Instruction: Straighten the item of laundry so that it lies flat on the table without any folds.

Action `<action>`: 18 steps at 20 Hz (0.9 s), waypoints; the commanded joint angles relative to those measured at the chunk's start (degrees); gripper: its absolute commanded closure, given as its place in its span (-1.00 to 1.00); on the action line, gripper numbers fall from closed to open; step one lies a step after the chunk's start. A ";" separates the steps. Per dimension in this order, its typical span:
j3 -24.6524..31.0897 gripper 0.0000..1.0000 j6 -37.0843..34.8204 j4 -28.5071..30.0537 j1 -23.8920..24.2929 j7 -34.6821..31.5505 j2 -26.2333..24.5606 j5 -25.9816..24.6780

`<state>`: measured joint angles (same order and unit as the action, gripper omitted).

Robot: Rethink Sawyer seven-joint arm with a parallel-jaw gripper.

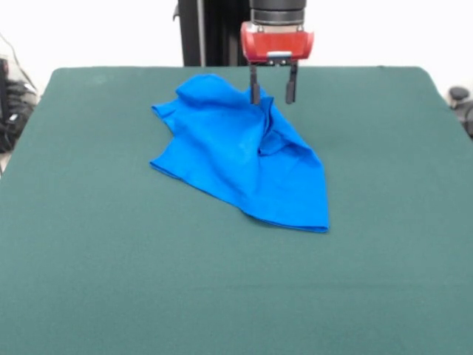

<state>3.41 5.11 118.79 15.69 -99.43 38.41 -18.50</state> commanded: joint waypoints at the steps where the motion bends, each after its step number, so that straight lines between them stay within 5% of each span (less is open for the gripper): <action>1: 0.58 -1.00 0.73 3.47 0.10 -8.92 -0.85 -0.88; 7: 0.58 -1.00 2.97 3.67 0.54 -8.85 -1.81 -1.66; 8: 0.31 1.00 3.19 3.76 0.41 -8.85 -1.84 -1.70; 18: 0.15 1.00 2.99 3.46 0.42 -8.75 -1.86 -1.71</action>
<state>3.04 5.67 120.31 16.91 -99.43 38.30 -18.99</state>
